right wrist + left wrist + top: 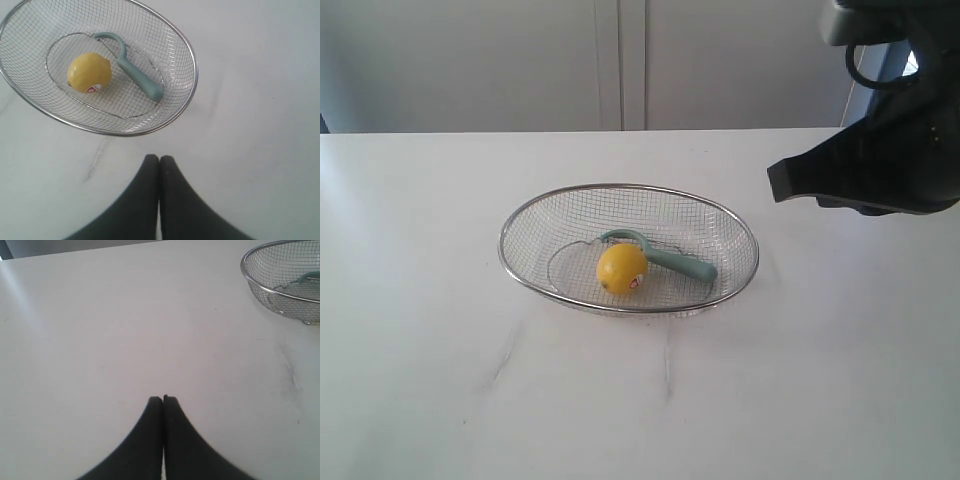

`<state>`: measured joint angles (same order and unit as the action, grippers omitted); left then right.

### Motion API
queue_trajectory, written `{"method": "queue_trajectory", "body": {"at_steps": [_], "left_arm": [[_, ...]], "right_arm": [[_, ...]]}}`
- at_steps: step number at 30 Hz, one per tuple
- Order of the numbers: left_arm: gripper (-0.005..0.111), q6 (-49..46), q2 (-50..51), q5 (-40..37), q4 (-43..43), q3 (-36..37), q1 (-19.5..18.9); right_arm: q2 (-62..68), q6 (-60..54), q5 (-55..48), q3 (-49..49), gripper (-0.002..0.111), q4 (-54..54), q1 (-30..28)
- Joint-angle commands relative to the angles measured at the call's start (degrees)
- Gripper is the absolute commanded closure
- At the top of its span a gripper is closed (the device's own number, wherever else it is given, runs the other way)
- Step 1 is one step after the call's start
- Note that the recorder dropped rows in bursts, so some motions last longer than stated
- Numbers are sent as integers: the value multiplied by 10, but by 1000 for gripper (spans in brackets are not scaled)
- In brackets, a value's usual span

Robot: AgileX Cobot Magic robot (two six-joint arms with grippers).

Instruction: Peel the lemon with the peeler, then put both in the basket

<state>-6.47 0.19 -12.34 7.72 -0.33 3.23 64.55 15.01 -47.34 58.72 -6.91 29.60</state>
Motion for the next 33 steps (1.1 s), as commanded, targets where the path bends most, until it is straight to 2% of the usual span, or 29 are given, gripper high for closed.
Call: {"method": "queue_trajectory", "body": {"at_steps": [1, 6, 12, 21, 24, 33], "left_arm": [[107, 1, -2, -8, -4, 3, -3], [107, 1, -2, -8, -55, 3, -3], [107, 1, -2, -6, -56, 3, -3], [107, 1, -2, -7, -56, 3, -3], [107, 1, -2, -7, -56, 3, -3], [107, 1, -2, -10, -56, 3, -3]], "right_arm": [[-5, 2, 7, 0, 108, -6, 0], [-8, 2, 7, 0, 108, -6, 0], [-61, 2, 7, 0, 108, -6, 0], [-252, 2, 7, 0, 108, -5, -8], [-313, 2, 7, 0, 108, -5, -44], [-470, 2, 7, 0, 108, -5, -220]]}}
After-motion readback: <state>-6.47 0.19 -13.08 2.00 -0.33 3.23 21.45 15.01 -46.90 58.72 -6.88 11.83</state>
